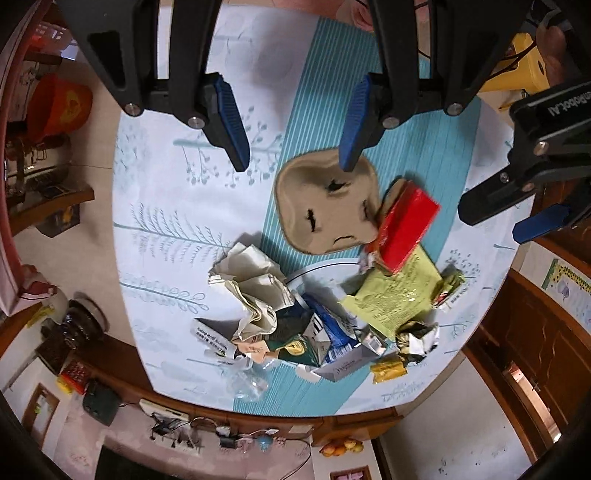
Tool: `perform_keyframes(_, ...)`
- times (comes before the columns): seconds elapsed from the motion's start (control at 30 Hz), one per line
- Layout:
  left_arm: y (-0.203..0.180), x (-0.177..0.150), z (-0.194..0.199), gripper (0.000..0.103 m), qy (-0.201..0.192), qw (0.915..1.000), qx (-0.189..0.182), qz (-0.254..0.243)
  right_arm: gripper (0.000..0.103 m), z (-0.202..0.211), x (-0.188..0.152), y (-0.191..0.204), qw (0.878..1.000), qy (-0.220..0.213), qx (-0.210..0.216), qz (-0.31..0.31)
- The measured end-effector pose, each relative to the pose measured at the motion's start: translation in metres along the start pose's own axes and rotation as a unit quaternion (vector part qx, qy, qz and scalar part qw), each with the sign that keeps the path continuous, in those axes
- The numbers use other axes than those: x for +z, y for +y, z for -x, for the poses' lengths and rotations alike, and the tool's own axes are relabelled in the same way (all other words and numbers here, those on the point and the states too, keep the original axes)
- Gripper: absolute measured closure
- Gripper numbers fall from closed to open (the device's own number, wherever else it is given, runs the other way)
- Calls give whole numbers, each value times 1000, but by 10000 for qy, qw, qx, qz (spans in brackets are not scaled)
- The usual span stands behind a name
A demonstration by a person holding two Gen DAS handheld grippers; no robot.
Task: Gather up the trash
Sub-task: 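Grasp the red packet with the left tool while the right tool grasps the beige pulp tray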
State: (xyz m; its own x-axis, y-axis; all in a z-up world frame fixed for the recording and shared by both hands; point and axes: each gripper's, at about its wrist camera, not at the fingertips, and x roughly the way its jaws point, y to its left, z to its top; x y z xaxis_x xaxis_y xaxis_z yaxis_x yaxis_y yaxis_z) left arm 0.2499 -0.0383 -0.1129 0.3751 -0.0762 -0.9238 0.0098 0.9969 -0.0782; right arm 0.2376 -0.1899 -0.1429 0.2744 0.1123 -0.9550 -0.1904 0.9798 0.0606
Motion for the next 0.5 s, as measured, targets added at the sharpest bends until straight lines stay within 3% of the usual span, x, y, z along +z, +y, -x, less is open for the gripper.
perform_keyframes(0.3, 1, 15, -57, 14, 486, 9987, 105, 87, 50, -42, 15, -26, 9962, 330, 705, -387)
perform_keyframes(0.5, 1, 18, -93, 35, 899, 9959, 5, 112, 38, -56, 20, -26, 9937, 444, 968, -346)
